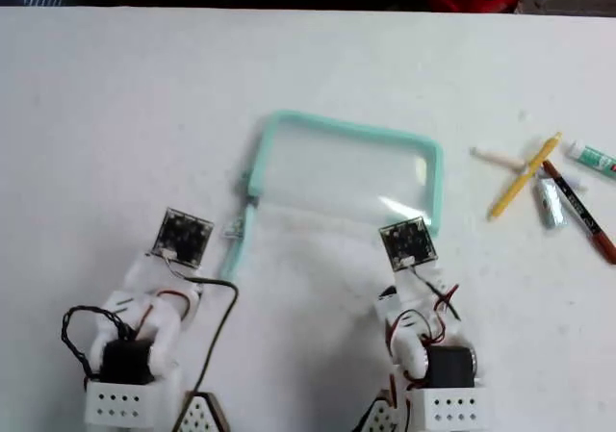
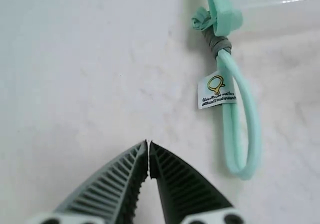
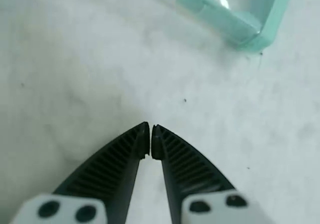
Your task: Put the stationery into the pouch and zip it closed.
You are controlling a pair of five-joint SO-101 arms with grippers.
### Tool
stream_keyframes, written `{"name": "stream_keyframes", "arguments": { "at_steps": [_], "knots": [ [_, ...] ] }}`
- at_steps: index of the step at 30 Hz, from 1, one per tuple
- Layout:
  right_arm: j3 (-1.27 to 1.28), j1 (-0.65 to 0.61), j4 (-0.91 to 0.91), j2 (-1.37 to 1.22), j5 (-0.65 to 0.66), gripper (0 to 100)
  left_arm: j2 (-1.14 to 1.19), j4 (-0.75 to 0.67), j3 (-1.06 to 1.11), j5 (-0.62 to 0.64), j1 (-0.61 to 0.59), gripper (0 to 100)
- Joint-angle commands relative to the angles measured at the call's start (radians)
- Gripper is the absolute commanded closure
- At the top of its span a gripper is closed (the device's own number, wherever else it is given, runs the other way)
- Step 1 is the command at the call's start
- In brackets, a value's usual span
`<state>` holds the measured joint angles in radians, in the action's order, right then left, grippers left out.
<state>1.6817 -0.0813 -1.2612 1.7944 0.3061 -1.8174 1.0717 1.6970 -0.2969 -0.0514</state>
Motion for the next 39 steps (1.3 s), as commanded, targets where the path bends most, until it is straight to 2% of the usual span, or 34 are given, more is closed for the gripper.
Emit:
{"name": "stream_keyframes", "arguments": {
  "at_steps": [1,33,39],
  "knots": [
    [0.008,-0.004,-0.007,0.007,0.003,97.8,-0.008,0.005,-0.005,-0.009,0.007,97],
    [0.008,-0.004,-0.007,0.007,0.003,97.8,-0.008,0.035,-0.005,-0.015,0.004,97],
    [0.008,-0.008,-0.007,0.007,0.003,97.8,-0.008,0.117,-0.005,-0.017,0.004,97]
  ]
}}
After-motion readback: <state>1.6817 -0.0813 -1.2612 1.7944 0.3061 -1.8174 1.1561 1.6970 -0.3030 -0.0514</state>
